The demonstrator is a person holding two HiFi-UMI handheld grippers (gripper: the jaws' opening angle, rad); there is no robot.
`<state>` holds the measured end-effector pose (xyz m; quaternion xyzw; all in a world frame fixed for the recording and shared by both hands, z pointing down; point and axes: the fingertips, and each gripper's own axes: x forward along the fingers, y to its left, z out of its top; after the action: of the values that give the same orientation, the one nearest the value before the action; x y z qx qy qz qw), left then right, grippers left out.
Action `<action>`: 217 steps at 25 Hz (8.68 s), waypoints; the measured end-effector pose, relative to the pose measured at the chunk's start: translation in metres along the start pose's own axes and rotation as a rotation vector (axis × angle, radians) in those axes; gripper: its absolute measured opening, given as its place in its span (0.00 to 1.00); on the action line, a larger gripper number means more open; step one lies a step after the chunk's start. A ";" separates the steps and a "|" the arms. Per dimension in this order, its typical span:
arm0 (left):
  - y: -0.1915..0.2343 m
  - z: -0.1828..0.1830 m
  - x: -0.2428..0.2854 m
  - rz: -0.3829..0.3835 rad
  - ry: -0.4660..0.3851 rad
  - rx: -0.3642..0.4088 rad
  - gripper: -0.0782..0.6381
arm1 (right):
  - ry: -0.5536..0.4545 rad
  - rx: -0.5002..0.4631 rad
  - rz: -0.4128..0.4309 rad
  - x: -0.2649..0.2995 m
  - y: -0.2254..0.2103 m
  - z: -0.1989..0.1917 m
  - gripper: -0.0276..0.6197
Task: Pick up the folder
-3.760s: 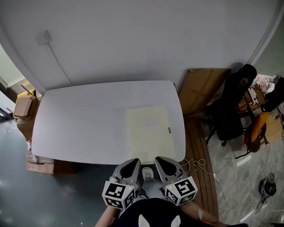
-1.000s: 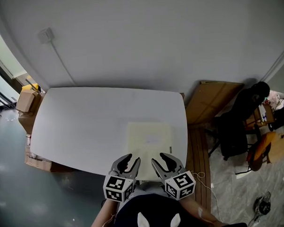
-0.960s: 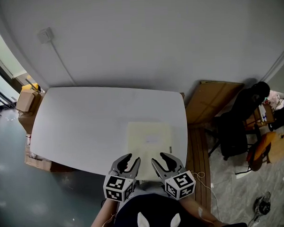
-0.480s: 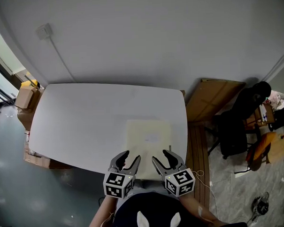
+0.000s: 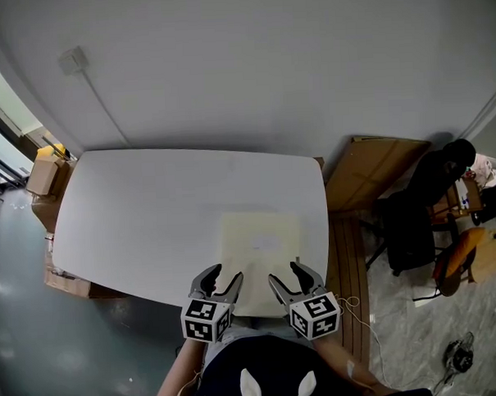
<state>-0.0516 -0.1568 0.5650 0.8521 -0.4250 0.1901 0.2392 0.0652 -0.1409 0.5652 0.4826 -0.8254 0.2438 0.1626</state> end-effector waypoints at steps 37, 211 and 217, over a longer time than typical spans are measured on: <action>0.042 -0.036 0.039 0.034 0.149 -0.139 0.47 | 0.147 0.153 -0.090 0.030 -0.057 -0.041 0.45; 0.025 0.050 0.010 0.026 -0.093 -0.174 0.53 | -0.211 0.343 -0.158 -0.013 -0.058 0.054 0.45; 0.014 0.045 0.000 0.023 -0.096 -0.171 0.53 | -0.212 0.333 -0.162 -0.029 -0.053 0.050 0.45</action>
<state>-0.0572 -0.1896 0.5316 0.8318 -0.4602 0.1151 0.2882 0.1235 -0.1700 0.5223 0.5907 -0.7446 0.3106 0.0119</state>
